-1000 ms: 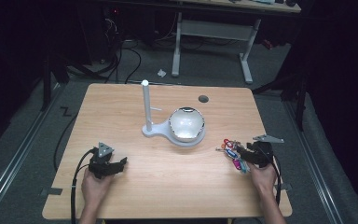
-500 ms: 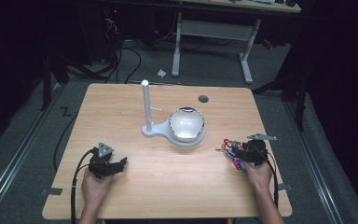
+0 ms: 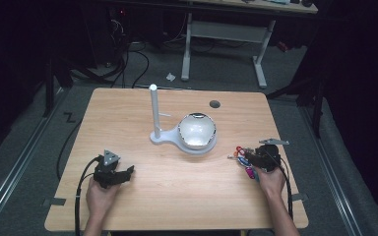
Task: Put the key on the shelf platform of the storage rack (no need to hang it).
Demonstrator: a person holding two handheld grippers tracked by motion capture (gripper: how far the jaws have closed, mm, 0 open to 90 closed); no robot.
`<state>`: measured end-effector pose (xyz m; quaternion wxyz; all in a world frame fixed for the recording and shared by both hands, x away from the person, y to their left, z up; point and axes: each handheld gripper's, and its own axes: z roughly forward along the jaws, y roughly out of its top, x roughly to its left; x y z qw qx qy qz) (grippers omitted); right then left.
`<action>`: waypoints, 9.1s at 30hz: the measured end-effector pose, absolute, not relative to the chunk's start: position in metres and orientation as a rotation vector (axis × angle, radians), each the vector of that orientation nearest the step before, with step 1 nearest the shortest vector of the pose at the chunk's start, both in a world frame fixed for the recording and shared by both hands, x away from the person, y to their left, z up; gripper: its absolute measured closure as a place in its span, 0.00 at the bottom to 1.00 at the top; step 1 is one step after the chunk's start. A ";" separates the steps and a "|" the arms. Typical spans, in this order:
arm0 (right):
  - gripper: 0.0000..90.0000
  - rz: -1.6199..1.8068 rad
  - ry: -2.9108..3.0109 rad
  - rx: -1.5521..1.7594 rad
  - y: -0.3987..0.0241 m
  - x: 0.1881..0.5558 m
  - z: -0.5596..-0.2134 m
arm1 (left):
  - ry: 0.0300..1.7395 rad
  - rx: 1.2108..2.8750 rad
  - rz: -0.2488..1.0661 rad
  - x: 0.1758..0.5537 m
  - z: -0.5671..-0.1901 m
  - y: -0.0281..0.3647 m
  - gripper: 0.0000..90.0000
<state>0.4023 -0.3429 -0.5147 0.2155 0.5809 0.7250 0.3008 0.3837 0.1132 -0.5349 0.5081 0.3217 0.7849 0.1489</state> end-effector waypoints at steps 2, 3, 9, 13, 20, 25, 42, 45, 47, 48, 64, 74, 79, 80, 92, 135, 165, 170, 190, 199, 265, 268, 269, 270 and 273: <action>0.53 0.822 2.014 1.614 -0.342 0.404 -0.517 | 1.891 0.776 0.360 0.384 -0.535 0.113 0.34; 0.53 0.829 2.014 1.624 -0.343 0.405 -0.518 | 1.891 0.777 0.361 0.384 -0.535 0.113 0.34; 0.58 0.846 2.021 1.641 -0.344 0.410 -0.520 | 1.890 0.779 0.362 0.384 -0.535 0.113 0.34; 0.67 0.855 2.032 1.639 -0.345 0.411 -0.519 | 1.890 0.780 0.362 0.384 -0.535 0.113 0.34; 0.76 0.850 2.045 1.638 -0.346 0.413 -0.517 | 1.890 0.779 0.362 0.384 -0.535 0.113 0.34; 0.83 0.834 2.055 1.630 -0.348 0.413 -0.515 | 1.891 0.778 0.361 0.384 -0.535 0.113 0.34; 0.95 0.816 2.067 1.560 -0.343 0.411 -0.513 | 1.891 0.778 0.361 0.384 -0.535 0.113 0.34; 0.97 0.819 2.060 1.543 -0.342 0.410 -0.512 | 1.892 0.776 0.360 0.384 -0.535 0.113 0.34; 0.97 0.822 2.056 1.534 -0.342 0.410 -0.511 | 1.892 0.777 0.361 0.384 -0.535 0.113 0.34; 0.97 0.825 2.053 1.529 -0.342 0.409 -0.511 | 1.893 0.774 0.360 0.384 -0.535 0.113 0.34; 0.98 0.906 2.021 1.461 -0.346 0.400 -0.488 | 1.891 0.778 0.361 0.384 -0.535 0.113 0.34; 0.98 0.941 2.021 1.411 -0.348 0.392 -0.466 | 1.893 0.774 0.360 0.384 -0.535 0.113 0.34; 0.98 0.969 2.019 1.391 -0.349 0.389 -0.456 | 1.894 0.773 0.358 0.384 -0.535 0.113 0.34; 0.98 0.976 2.015 1.386 -0.349 0.388 -0.453 | 1.892 0.776 0.359 0.384 -0.535 0.113 0.34; 0.98 1.032 2.004 1.337 -0.349 0.381 -0.428 | 1.893 0.775 0.360 0.384 -0.535 0.113 0.34; 0.98 1.185 2.019 1.119 -0.328 0.381 -0.338 | 1.896 0.770 0.351 0.384 -0.535 0.113 0.34; 0.98 1.318 2.120 1.002 -0.302 0.386 -0.289 | 1.897 0.770 0.350 0.384 -0.535 0.113 0.34; 0.98 1.340 2.139 0.964 -0.290 0.388 -0.282 | 1.896 0.767 0.350 0.384 -0.534 0.113 0.34; 0.98 1.401 2.200 0.868 -0.244 0.405 -0.271 | 1.902 0.762 0.340 0.384 -0.534 0.113 0.34; 0.98 1.400 2.207 0.875 -0.231 0.419 -0.276 | 1.903 0.761 0.341 0.384 -0.534 0.113 0.34; 0.98 1.231 2.326 1.084 -0.204 0.465 -0.390 | 1.899 0.767 0.344 0.384 -0.534 0.113 0.34; 0.98 1.223 2.334 1.087 -0.201 0.466 -0.395 | 1.898 0.769 0.346 0.384 -0.534 0.114 0.34; 0.98 1.224 2.334 1.091 -0.201 0.467 -0.397 | 1.898 0.769 0.346 0.384 -0.534 0.113 0.34; 0.98 1.226 2.336 1.095 -0.200 0.467 -0.398 | 1.898 0.770 0.347 0.384 -0.534 0.114 0.34; 0.98 1.215 2.342 1.096 -0.199 0.468 -0.403 | 1.901 0.764 0.345 0.384 -0.534 0.113 0.34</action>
